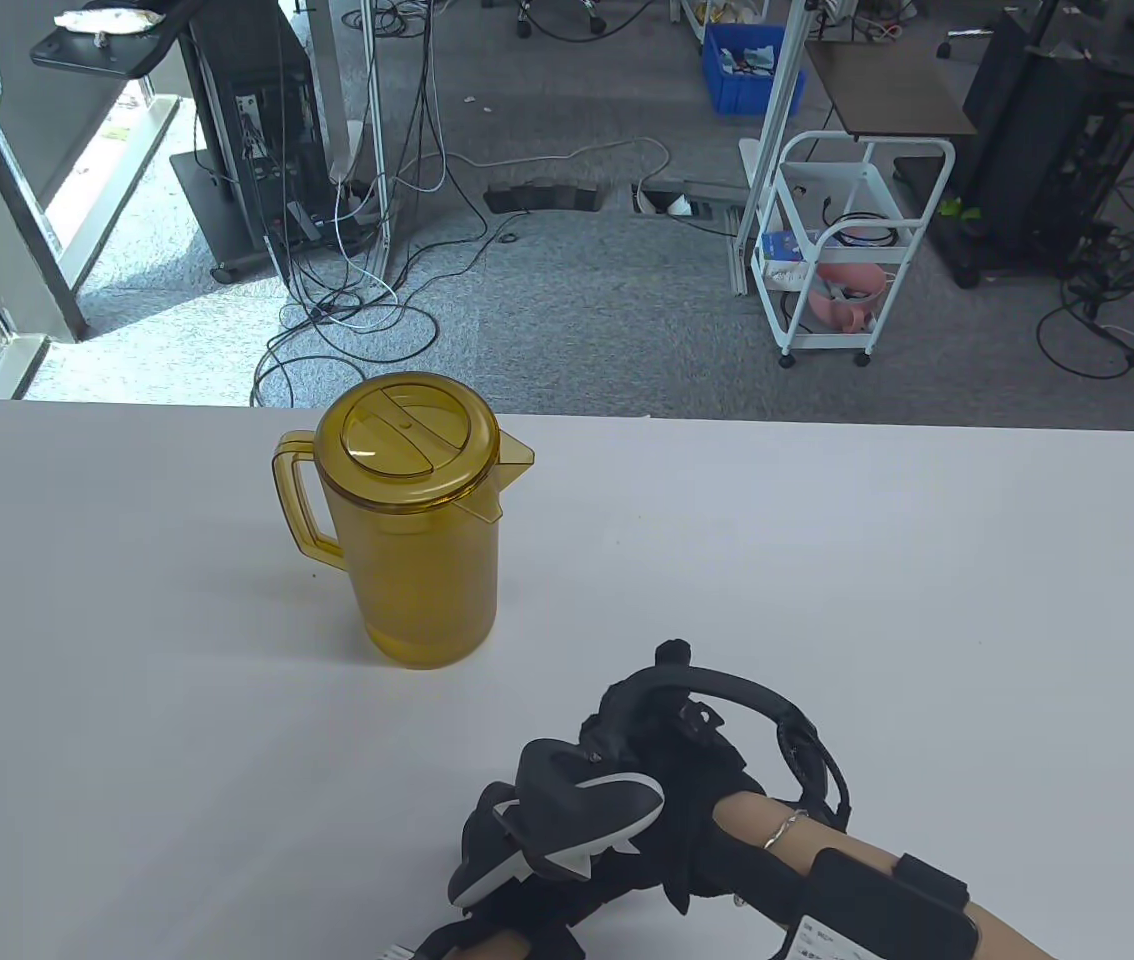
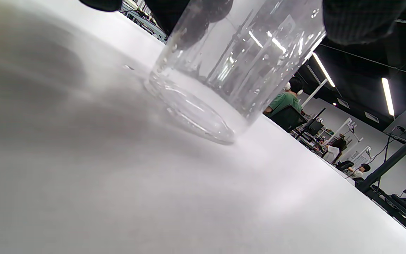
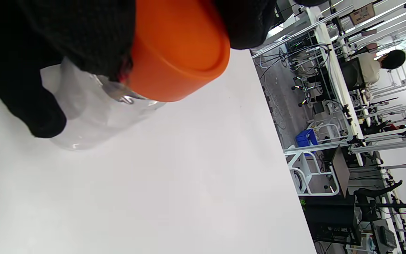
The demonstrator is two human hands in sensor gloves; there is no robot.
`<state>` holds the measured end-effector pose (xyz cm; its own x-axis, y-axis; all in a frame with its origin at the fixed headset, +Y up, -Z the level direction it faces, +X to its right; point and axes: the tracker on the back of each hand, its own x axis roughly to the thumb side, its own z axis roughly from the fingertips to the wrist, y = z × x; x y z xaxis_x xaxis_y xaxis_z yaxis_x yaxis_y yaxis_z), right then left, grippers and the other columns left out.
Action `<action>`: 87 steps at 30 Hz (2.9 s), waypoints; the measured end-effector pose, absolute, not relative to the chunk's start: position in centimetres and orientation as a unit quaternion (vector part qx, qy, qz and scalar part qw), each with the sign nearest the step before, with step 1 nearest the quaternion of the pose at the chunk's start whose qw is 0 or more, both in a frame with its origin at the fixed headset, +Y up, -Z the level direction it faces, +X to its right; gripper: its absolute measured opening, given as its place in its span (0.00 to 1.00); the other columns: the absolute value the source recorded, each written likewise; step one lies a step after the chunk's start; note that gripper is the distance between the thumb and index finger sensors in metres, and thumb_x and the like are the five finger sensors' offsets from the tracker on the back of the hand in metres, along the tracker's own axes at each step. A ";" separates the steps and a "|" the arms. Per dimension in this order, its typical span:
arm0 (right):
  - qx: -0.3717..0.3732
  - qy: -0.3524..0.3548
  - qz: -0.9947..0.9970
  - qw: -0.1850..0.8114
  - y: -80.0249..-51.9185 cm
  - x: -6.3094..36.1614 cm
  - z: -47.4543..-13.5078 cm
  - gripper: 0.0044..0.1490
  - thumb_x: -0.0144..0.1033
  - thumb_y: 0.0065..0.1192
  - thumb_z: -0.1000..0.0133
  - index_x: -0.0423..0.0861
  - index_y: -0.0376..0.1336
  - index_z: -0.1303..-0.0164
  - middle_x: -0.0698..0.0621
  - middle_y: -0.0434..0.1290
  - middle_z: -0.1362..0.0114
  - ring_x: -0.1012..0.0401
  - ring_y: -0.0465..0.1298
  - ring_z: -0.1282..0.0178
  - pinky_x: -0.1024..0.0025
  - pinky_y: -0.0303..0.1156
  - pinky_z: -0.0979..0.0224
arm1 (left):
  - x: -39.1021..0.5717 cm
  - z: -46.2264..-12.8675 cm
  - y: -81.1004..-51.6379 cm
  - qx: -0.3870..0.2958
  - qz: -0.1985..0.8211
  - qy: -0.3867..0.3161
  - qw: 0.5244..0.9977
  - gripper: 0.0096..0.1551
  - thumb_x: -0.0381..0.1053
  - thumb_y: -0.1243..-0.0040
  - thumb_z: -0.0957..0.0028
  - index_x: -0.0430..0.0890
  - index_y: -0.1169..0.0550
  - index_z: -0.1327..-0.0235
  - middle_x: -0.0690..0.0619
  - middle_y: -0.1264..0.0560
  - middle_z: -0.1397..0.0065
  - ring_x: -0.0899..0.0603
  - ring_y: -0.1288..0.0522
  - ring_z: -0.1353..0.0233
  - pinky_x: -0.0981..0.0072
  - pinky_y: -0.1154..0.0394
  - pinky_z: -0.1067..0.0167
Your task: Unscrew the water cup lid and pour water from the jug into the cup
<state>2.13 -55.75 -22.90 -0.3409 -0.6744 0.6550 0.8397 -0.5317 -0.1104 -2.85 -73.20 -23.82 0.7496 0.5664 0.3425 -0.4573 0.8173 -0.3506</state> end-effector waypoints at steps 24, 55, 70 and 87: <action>-0.079 0.087 -0.949 -0.292 -63.1 27.7 -28.5 0.60 0.55 0.70 0.47 0.38 0.44 0.18 0.34 0.56 0.17 0.40 0.69 0.24 0.31 0.55 0.26 | -2.8 -23.9 -73.3 -0.135 0.269 -0.220 0.928 0.70 0.83 0.56 0.48 0.41 0.68 0.17 0.48 0.55 0.12 0.44 0.42 0.10 0.33 0.47 0.17; -0.005 -0.025 -0.966 -0.257 -73.8 27.9 -32.5 0.61 0.47 0.73 0.48 0.40 0.39 0.19 0.36 0.51 0.15 0.40 0.66 0.19 0.35 0.46 0.22 | -2.8 -23.9 -73.6 -0.150 0.263 -0.217 0.928 0.70 0.84 0.57 0.48 0.41 0.69 0.18 0.48 0.56 0.12 0.44 0.43 0.10 0.33 0.48 0.17; 0.027 -0.044 -0.970 -0.237 -73.9 31.1 -30.4 0.62 0.45 0.74 0.50 0.38 0.40 0.19 0.34 0.53 0.16 0.47 0.70 0.20 0.42 0.52 0.21 | -2.9 -24.0 -73.7 -0.158 0.261 -0.217 0.927 0.70 0.84 0.58 0.48 0.41 0.70 0.18 0.48 0.57 0.12 0.44 0.44 0.09 0.33 0.48 0.17; 0.044 -0.054 -0.973 -0.218 -74.0 31.1 -29.5 0.51 0.39 0.70 0.44 0.45 0.42 0.20 0.42 0.56 0.17 0.55 0.67 0.21 0.39 0.49 0.21 | -2.9 -24.0 -73.8 -0.161 0.259 -0.215 0.928 0.70 0.84 0.58 0.48 0.41 0.70 0.18 0.48 0.57 0.12 0.44 0.44 0.09 0.33 0.48 0.17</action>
<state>31.15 -74.04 -29.51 -0.9012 0.4191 -0.1101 -0.4287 -0.8993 0.0863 -2.87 -73.84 -24.03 0.7735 0.5496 0.3158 -0.4109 0.8141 -0.4104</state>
